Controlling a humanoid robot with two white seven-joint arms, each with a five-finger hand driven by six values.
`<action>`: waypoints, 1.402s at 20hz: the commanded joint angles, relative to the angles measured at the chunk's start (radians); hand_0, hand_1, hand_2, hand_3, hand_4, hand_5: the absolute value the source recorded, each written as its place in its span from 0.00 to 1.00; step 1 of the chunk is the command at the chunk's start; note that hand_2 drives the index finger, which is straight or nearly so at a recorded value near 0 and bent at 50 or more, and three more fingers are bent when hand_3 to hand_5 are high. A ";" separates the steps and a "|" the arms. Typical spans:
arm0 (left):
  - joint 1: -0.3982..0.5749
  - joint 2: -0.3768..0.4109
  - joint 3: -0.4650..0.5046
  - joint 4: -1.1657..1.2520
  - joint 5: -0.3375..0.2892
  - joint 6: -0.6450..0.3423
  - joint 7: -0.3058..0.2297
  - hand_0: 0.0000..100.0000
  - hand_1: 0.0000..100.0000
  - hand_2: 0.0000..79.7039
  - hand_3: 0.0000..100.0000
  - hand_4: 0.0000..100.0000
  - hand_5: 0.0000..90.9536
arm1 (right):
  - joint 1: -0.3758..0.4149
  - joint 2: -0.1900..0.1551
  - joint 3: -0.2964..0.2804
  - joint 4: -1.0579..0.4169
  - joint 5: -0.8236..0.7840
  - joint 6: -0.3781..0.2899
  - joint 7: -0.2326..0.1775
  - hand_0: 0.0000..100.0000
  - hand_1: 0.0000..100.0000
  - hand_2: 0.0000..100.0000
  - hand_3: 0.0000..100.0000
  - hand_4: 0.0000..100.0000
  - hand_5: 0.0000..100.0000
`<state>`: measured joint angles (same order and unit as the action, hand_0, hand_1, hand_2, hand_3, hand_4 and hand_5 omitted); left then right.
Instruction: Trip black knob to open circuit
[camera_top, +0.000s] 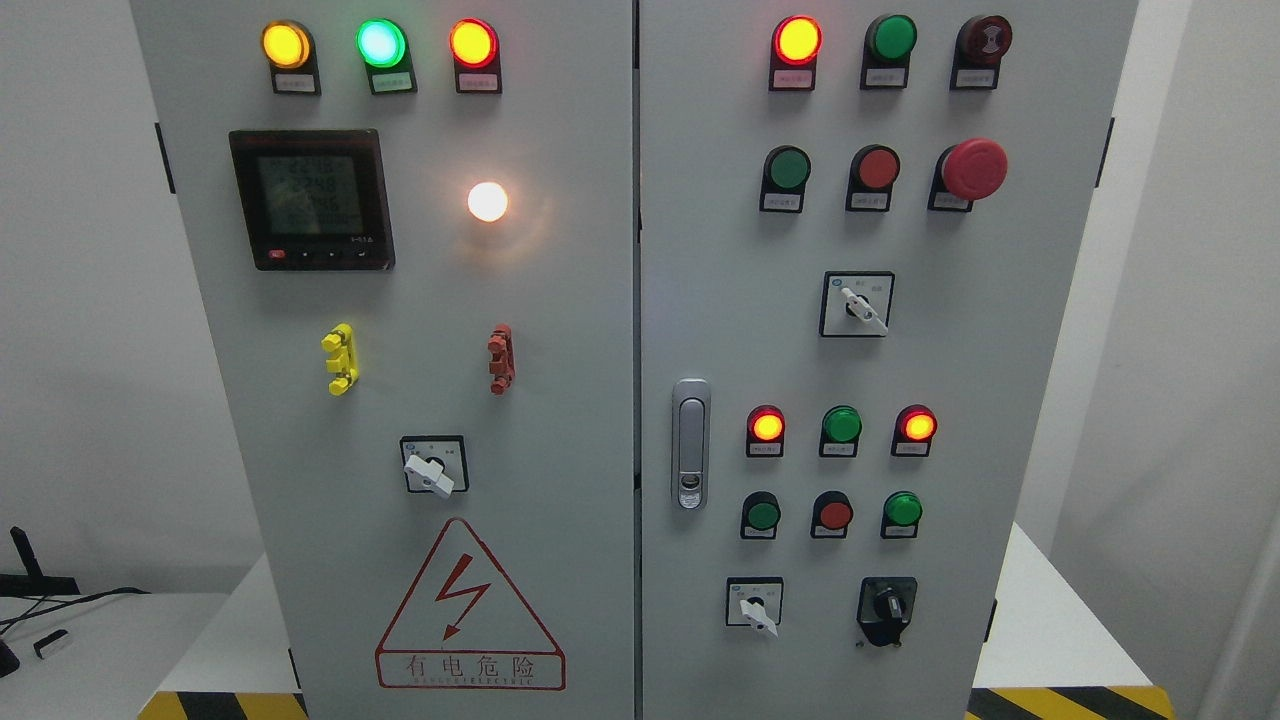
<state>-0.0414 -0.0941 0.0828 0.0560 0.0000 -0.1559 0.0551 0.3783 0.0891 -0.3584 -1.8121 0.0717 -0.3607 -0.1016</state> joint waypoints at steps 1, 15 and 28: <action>0.000 -0.001 0.000 0.001 -0.031 -0.001 0.000 0.12 0.39 0.00 0.00 0.00 0.00 | -0.094 0.003 0.105 -0.174 0.074 0.078 -0.032 0.17 0.74 0.37 0.68 0.75 0.92; 0.000 0.000 0.000 0.001 -0.031 -0.001 0.000 0.12 0.39 0.00 0.00 0.00 0.00 | -0.282 0.032 0.282 -0.176 0.177 0.434 -0.179 0.22 0.77 0.39 0.70 0.77 0.94; 0.000 0.000 0.000 -0.001 -0.031 -0.001 0.000 0.12 0.39 0.00 0.00 0.00 0.00 | -0.345 0.035 0.357 -0.109 0.195 0.509 -0.204 0.25 0.78 0.41 0.73 0.79 0.95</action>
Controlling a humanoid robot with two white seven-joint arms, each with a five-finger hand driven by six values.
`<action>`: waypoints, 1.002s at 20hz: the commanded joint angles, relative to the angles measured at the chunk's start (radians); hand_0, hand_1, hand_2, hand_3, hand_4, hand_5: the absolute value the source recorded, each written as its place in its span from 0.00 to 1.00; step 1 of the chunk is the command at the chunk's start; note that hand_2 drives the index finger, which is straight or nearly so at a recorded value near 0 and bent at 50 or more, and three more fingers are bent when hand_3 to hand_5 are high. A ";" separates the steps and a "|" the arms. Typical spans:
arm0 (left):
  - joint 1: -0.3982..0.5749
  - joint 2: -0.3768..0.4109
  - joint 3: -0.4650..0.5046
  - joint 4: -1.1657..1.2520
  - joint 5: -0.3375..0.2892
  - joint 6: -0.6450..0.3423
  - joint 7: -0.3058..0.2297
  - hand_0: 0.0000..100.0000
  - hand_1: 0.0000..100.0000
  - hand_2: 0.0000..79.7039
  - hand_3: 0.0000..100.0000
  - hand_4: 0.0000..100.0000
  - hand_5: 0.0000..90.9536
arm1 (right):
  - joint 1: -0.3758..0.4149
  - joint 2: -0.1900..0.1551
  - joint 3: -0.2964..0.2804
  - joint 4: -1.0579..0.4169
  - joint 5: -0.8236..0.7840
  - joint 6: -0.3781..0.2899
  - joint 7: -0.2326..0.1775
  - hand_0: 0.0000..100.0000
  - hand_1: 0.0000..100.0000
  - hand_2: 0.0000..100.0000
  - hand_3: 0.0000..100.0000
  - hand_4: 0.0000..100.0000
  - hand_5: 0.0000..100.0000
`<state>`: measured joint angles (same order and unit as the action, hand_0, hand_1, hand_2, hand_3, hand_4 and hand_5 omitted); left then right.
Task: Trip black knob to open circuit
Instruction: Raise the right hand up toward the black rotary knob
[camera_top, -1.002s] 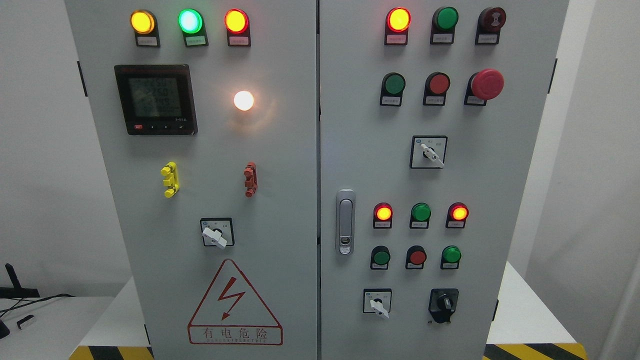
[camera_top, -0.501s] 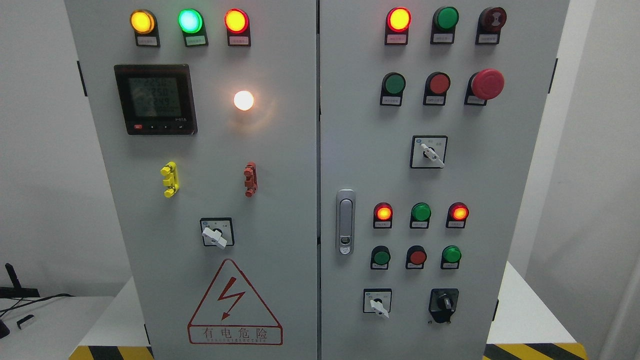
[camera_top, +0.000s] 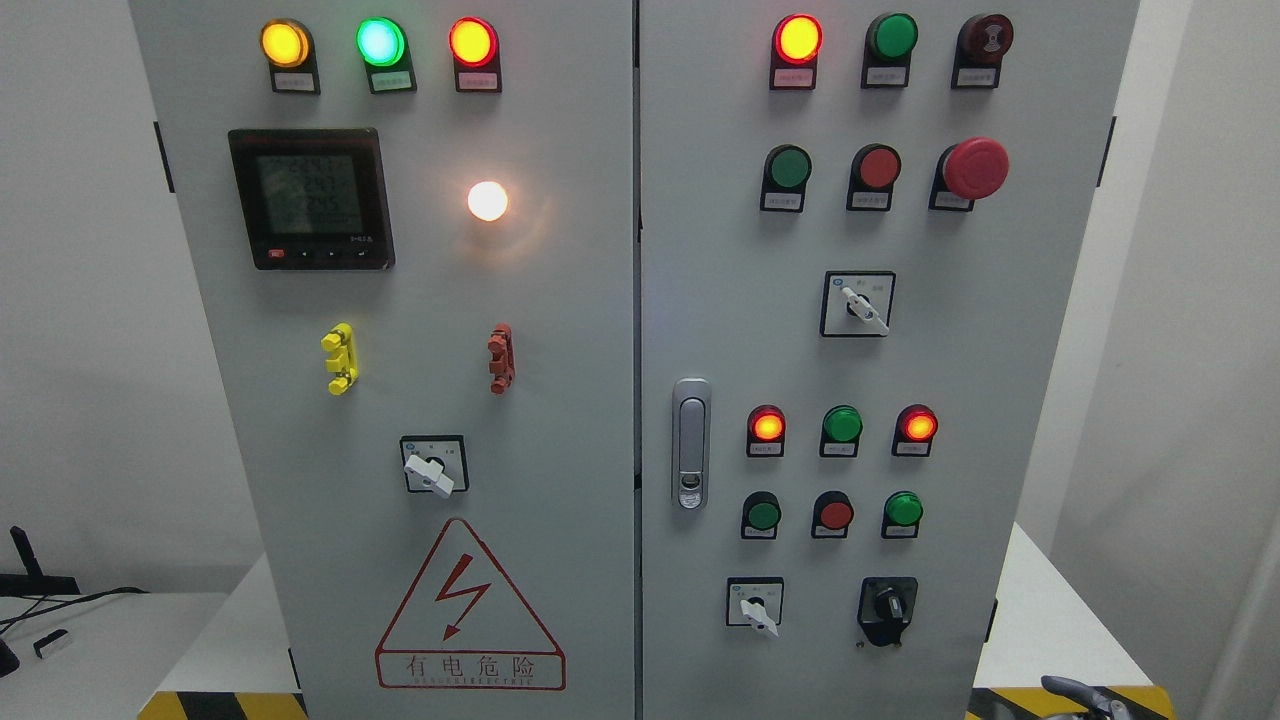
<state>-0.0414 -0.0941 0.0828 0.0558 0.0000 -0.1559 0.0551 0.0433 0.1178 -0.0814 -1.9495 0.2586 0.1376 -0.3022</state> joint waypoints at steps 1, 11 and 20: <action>0.000 0.001 0.000 -0.001 -0.031 -0.001 0.000 0.12 0.39 0.00 0.00 0.00 0.00 | -0.013 0.006 0.083 0.038 0.008 0.022 -0.003 0.25 0.77 0.41 0.73 0.79 0.95; 0.000 0.001 0.000 0.001 -0.031 -0.001 0.000 0.12 0.39 0.00 0.00 0.00 0.00 | -0.071 0.008 0.089 0.135 0.008 0.074 -0.003 0.27 0.78 0.42 0.73 0.79 0.96; 0.000 -0.001 0.000 0.001 -0.031 -0.001 0.000 0.12 0.39 0.00 0.00 0.00 0.00 | -0.118 0.010 0.088 0.178 0.010 0.077 -0.003 0.27 0.78 0.43 0.74 0.79 0.95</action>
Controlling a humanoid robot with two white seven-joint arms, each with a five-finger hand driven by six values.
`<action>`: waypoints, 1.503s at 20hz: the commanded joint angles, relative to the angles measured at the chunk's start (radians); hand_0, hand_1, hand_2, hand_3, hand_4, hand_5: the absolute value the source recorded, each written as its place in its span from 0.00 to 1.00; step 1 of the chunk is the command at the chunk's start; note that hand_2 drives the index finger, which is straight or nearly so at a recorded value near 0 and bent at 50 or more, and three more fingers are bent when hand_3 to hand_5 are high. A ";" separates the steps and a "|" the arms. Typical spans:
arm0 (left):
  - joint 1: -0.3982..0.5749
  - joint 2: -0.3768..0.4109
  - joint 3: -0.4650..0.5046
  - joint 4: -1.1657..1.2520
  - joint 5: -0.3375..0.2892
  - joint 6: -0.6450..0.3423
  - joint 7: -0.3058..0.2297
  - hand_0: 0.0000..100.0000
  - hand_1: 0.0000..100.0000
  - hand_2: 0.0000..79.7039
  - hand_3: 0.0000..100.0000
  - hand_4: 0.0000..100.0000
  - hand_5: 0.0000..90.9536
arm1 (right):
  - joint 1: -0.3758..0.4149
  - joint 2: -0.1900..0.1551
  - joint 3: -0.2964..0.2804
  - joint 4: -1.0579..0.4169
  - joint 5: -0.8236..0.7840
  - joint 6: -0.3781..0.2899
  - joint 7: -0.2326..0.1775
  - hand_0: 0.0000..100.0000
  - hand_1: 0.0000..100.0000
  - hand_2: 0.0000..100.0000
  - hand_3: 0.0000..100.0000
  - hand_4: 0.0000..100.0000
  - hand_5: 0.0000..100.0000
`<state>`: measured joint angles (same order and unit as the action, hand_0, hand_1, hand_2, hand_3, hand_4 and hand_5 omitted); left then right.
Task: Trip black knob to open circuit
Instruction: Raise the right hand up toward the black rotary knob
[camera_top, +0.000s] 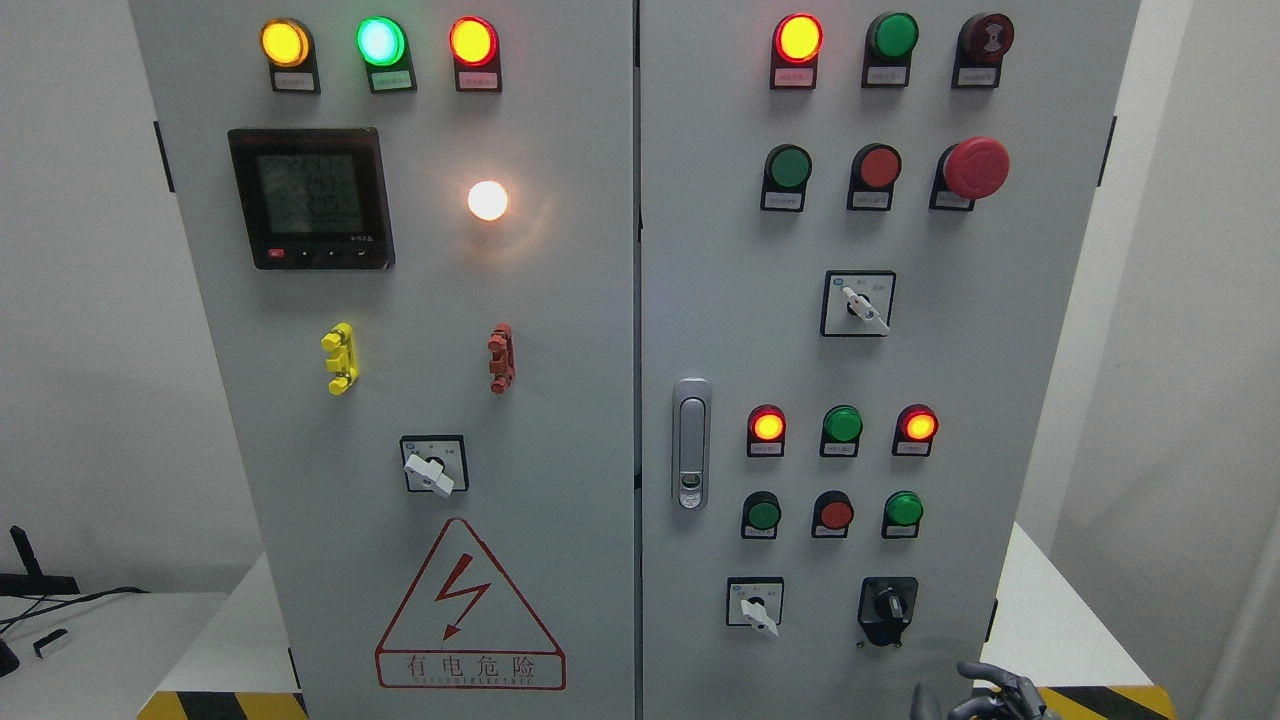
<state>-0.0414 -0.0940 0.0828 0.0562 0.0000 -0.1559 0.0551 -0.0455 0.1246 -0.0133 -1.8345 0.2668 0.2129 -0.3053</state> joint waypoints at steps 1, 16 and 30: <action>0.000 0.000 0.000 -0.001 -0.031 -0.001 0.000 0.12 0.39 0.00 0.00 0.00 0.00 | -0.031 0.003 0.019 0.067 0.002 0.002 0.000 0.27 0.78 0.43 0.74 0.79 0.95; 0.000 0.000 0.000 0.001 -0.031 -0.001 0.000 0.12 0.39 0.00 0.00 0.00 0.00 | -0.080 0.003 0.016 0.096 0.000 0.049 0.000 0.28 0.78 0.43 0.74 0.80 0.95; 0.000 0.000 0.000 -0.001 -0.031 -0.001 0.000 0.12 0.39 0.00 0.00 0.00 0.00 | -0.114 0.003 0.021 0.123 -0.001 0.052 0.000 0.30 0.79 0.41 0.73 0.79 0.95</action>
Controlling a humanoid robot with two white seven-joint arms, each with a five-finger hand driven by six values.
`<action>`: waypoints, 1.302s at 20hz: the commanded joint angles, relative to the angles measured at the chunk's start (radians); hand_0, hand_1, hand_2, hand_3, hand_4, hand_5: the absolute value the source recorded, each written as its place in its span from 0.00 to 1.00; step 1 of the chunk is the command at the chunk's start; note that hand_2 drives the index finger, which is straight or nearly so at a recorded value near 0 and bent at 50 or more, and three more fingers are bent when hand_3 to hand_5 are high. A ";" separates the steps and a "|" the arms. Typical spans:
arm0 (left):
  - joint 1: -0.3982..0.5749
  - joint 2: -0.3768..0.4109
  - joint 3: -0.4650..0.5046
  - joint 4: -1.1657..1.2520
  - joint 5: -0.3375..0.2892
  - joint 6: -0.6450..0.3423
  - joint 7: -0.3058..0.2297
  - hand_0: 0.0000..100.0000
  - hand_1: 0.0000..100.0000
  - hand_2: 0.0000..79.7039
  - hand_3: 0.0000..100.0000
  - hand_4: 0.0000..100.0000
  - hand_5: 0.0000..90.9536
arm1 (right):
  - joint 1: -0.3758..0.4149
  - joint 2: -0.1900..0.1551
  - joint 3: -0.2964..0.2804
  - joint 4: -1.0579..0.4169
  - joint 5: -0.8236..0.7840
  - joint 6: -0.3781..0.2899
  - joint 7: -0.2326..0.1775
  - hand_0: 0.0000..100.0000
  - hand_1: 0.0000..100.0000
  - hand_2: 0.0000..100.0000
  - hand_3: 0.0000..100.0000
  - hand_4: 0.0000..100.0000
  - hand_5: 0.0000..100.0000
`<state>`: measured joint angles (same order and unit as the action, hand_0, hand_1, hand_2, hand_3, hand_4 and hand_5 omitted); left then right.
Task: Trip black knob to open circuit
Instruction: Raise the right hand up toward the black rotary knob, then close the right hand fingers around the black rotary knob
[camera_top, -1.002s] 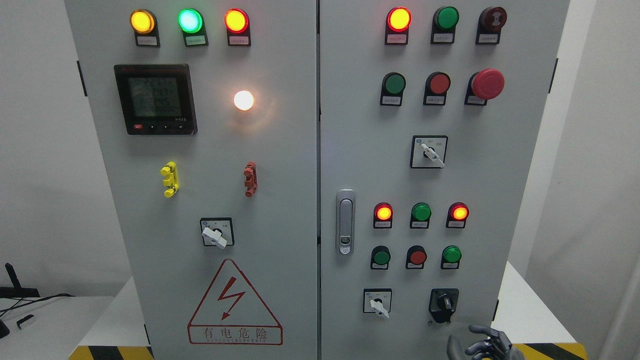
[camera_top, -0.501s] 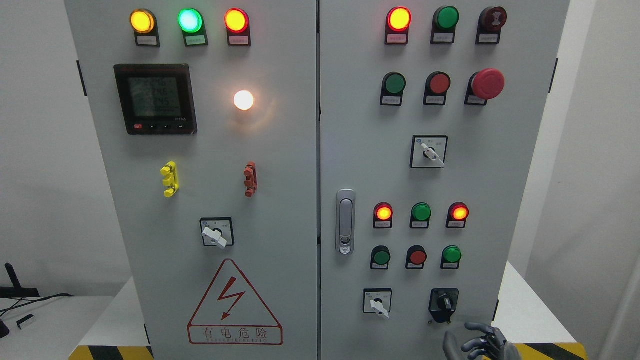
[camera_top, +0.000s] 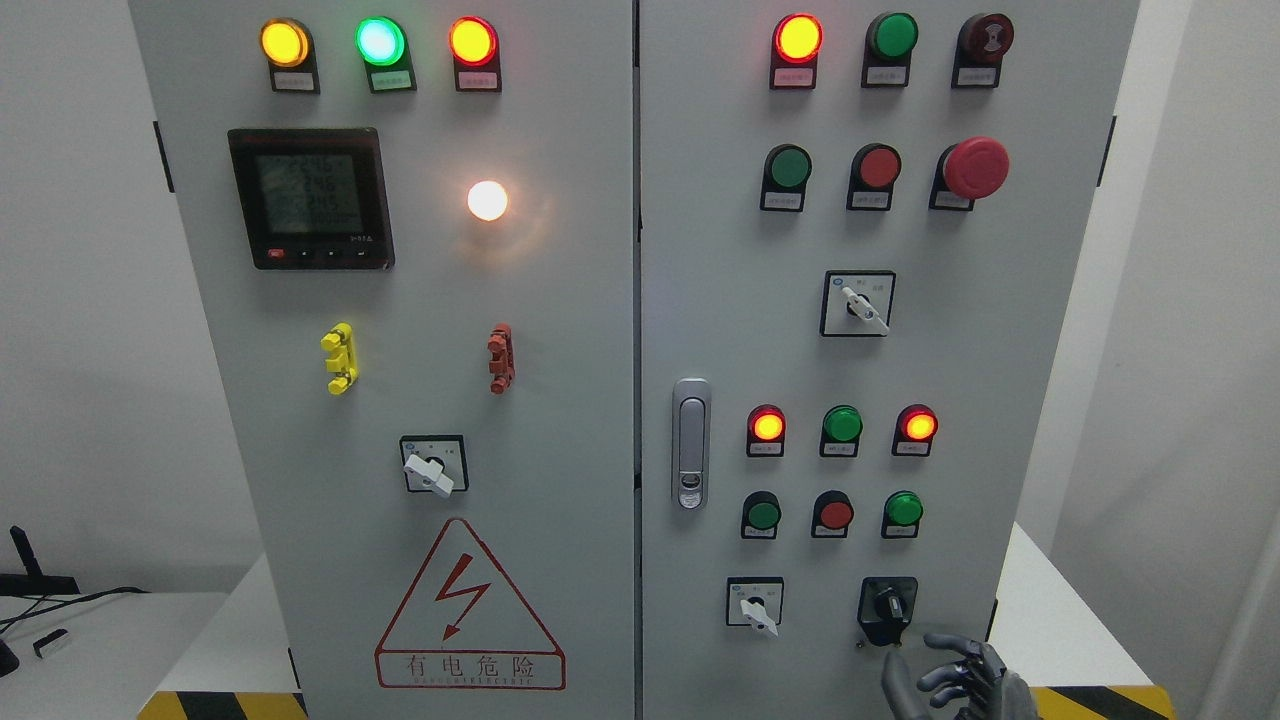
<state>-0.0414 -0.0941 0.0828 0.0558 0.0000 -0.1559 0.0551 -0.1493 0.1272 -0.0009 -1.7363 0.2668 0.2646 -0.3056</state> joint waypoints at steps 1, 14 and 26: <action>0.000 0.001 0.000 -0.001 -0.031 -0.001 0.000 0.12 0.39 0.00 0.00 0.00 0.00 | -0.012 0.000 0.009 0.026 -0.003 0.001 0.000 0.30 0.79 0.41 0.73 0.79 0.95; 0.000 0.001 0.000 -0.001 -0.031 -0.001 0.000 0.12 0.39 0.00 0.00 0.00 0.00 | -0.030 0.002 0.030 0.035 0.000 0.001 0.000 0.31 0.78 0.43 0.74 0.80 0.95; 0.000 -0.001 0.000 0.001 -0.031 -0.001 0.000 0.12 0.39 0.00 0.00 0.00 0.00 | -0.056 0.005 0.033 0.046 -0.001 0.022 -0.001 0.31 0.78 0.44 0.75 0.80 0.95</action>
<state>-0.0414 -0.0941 0.0828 0.0558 0.0000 -0.1559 0.0551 -0.1976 0.1295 -0.0001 -1.6985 0.2657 0.2839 -0.3061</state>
